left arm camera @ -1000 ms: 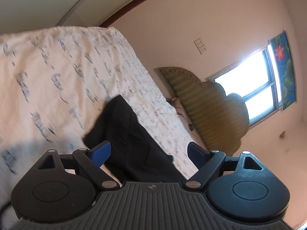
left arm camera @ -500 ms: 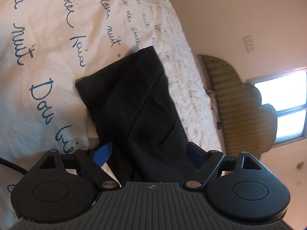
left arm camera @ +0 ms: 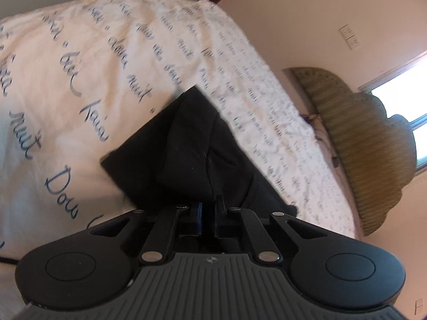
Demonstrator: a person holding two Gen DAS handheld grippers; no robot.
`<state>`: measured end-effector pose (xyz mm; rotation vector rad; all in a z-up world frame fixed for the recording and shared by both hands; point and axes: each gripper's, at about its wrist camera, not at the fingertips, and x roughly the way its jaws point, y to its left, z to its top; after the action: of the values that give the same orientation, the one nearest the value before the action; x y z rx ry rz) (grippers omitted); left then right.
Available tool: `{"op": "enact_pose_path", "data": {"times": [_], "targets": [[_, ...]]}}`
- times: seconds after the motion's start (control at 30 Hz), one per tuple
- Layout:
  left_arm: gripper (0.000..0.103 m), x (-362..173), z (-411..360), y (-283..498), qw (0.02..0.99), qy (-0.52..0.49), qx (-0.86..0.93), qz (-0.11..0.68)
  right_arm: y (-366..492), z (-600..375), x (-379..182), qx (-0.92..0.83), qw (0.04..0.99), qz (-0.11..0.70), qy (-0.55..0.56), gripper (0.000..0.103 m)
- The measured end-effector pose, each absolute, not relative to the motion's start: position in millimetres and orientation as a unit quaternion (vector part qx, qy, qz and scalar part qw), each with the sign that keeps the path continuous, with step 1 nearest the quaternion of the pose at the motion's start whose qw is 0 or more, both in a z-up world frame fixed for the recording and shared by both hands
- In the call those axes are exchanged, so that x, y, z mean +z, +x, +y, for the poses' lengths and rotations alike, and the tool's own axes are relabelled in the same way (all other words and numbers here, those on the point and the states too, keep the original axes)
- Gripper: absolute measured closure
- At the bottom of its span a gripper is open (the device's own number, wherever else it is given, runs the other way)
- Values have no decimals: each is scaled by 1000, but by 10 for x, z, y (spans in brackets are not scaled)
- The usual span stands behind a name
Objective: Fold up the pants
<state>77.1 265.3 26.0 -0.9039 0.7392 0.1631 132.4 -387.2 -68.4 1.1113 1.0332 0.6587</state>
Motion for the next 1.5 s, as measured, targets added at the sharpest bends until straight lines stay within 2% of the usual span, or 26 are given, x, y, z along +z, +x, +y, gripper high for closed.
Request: {"op": "enact_pose_path", "data": {"times": [0.2, 0.37, 0.4, 0.47, 0.53, 0.57, 0.67, 0.9, 1.1, 1.17, 1.27, 1.33, 1.4, 1.5], "targets": [[96, 561, 2678, 783, 838, -434, 38, 328, 1372, -3750, -678, 271, 682, 460, 500, 28], [96, 608, 2708, 779, 835, -440, 32, 330, 1451, -3640, -715, 252, 687, 449, 513, 30], [96, 606, 2716, 793, 835, -438, 33, 332, 1458, -3624, -712, 254, 686, 445, 517, 49], [96, 574, 2726, 798, 832, -439, 35, 338, 1466, -3596, -697, 255, 694, 432, 516, 75], [96, 527, 2764, 797, 829, -441, 36, 341, 1506, -3573, -727, 235, 702, 449, 500, 76], [96, 508, 2777, 796, 828, -443, 37, 343, 1511, -3571, -763, 225, 705, 452, 499, 91], [96, 445, 2810, 799, 823, -445, 41, 351, 1480, -3602, -797, 209, 718, 449, 489, 99], [94, 461, 3055, 683, 820, -449, 17, 355, 897, -3764, -305, 260, 735, 401, 481, 99], [94, -80, 3242, 784, 777, -470, 49, 416, 534, -3731, -831, 223, 709, 480, 466, 100], [94, -49, 3242, 787, 780, -470, 52, 411, 502, -3703, -795, 228, 710, 476, 467, 99], [94, 208, 3232, 769, 806, -446, 36, 388, 472, -3733, -447, 262, 733, 430, 457, 99], [89, 252, 3226, 766, 812, -437, 40, 384, 430, -3732, -349, 276, 736, 421, 454, 99], [75, 137, 3194, 804, 810, -421, 64, 404, 437, -3705, -473, 270, 737, 438, 437, 99], [73, -28, 3146, 775, 811, -416, 77, 405, 502, -3652, -859, 242, 716, 478, 447, 100]]}}
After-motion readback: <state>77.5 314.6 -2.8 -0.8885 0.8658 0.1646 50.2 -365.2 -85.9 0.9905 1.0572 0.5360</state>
